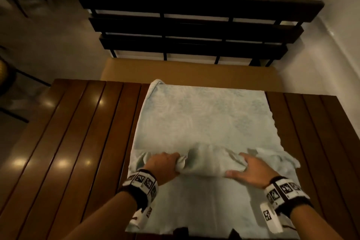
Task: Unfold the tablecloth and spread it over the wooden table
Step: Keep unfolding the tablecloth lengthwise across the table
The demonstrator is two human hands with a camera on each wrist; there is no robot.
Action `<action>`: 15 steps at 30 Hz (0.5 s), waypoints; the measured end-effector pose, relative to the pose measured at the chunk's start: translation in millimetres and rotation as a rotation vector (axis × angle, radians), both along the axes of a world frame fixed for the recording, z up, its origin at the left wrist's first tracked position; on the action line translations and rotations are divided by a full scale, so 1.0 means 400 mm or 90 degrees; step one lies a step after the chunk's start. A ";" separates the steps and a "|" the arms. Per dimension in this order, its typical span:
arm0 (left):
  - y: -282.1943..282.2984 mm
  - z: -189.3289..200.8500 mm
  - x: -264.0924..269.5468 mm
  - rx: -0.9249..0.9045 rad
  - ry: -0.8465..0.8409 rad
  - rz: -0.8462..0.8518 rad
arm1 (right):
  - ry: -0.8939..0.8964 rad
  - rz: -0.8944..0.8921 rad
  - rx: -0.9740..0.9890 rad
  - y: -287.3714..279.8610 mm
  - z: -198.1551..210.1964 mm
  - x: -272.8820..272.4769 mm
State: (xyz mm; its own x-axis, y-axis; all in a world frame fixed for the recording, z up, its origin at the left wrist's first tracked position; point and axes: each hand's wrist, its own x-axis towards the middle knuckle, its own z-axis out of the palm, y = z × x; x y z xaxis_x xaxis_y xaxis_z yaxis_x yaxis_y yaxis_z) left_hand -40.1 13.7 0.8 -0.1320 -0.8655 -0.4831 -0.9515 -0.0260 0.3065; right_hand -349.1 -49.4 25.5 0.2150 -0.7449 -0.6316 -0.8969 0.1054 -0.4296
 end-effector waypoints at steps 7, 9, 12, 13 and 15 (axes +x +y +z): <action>0.354 -0.053 -0.115 0.083 0.053 0.099 | 0.003 0.048 0.034 0.310 -0.102 -0.088; 0.453 -0.065 -0.150 0.122 0.082 0.115 | -0.011 0.028 0.065 0.382 -0.112 -0.114; 0.583 -0.084 -0.193 0.168 0.093 0.118 | -0.066 0.022 0.084 0.490 -0.076 -0.127; 0.620 -0.086 -0.203 0.185 0.090 0.124 | -0.097 0.038 0.101 0.523 -0.062 -0.126; 0.690 -0.076 -0.221 0.216 0.081 0.122 | -0.107 0.076 0.140 0.590 -0.070 -0.130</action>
State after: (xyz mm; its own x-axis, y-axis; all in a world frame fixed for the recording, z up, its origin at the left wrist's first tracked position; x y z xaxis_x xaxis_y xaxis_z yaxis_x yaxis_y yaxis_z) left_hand -128.7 289.7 -29.5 -0.0609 -0.6744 -0.7358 -0.8746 -0.3193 0.3650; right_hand -401.1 186.7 -2.4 0.4078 -0.5572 -0.7234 -0.8271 0.1101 -0.5511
